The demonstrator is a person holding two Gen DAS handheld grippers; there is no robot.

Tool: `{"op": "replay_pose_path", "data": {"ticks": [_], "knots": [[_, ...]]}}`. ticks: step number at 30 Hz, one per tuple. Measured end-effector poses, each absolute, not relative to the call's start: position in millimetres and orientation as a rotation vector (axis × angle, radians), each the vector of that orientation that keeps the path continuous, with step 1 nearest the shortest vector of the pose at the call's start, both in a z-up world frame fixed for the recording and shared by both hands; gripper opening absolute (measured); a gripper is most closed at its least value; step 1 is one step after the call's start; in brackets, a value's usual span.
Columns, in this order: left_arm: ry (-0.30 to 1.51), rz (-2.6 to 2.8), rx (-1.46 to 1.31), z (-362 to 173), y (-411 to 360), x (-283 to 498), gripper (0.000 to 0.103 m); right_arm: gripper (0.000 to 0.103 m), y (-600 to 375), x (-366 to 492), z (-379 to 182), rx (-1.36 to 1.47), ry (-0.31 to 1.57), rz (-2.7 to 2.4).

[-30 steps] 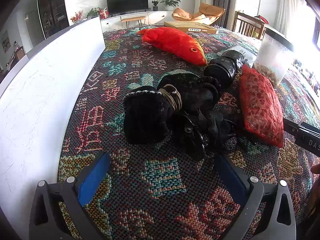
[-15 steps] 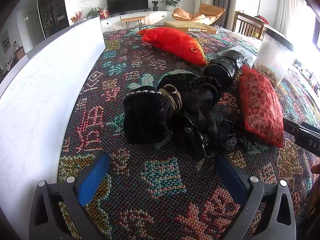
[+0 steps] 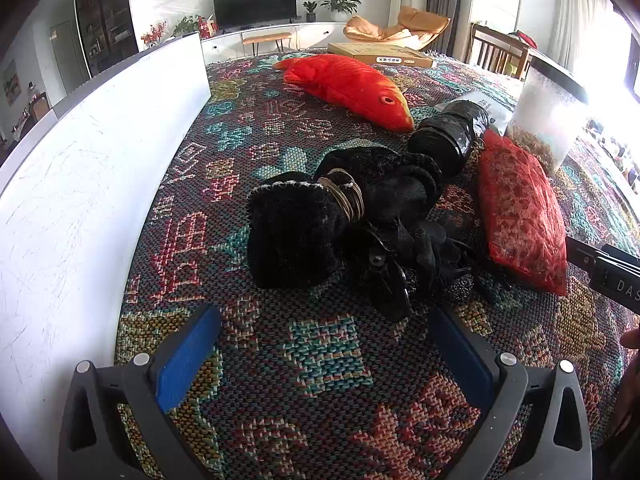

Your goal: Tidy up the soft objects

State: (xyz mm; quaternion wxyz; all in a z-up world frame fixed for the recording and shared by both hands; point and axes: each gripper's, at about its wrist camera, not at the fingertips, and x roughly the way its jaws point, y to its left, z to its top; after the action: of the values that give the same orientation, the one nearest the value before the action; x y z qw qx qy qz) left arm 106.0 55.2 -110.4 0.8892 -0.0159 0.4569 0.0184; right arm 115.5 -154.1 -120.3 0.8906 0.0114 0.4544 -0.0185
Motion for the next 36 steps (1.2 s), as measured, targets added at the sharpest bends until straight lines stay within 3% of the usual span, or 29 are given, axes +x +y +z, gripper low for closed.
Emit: {"op": "replay_pose_path", "data": {"ticks": [10, 19, 24, 32, 34, 35, 36], "knots": [[0.949, 0.038, -0.033, -110.5, 55.4, 106.1, 0.103, 0.088, -155.9, 114.9, -119.3, 0.044, 0.94, -0.03], [0.948, 0.04, -0.034, -110.1, 55.5, 106.3, 0.103, 0.086, -174.3, 99.8, -91.4, 0.35, 0.762, 0.282], [0.949, 0.04, -0.033, -110.2, 55.4, 106.2, 0.103, 0.086, -139.7, 124.1, -93.1, 0.356, 0.845, 0.366], [0.948, 0.04, -0.034, -110.1, 55.4, 106.2, 0.103, 0.085, -79.9, 153.1, -110.9, 0.128, 0.985, 0.38], [0.948, 0.04, -0.034, -110.1, 55.4, 106.1, 0.103, 0.074, -78.3, 149.3, -113.0, 0.098, 0.98, 0.366], [0.948, 0.04, -0.034, -110.1, 55.3, 106.0, 0.103, 0.053, -81.0, 147.4, -113.6, 0.088, 0.983, 0.359], [0.948, 0.04, -0.034, -110.0, 55.2, 105.7, 0.103, 0.042, -84.7, 144.3, -111.8, 0.103, 0.983, 0.358]]}}
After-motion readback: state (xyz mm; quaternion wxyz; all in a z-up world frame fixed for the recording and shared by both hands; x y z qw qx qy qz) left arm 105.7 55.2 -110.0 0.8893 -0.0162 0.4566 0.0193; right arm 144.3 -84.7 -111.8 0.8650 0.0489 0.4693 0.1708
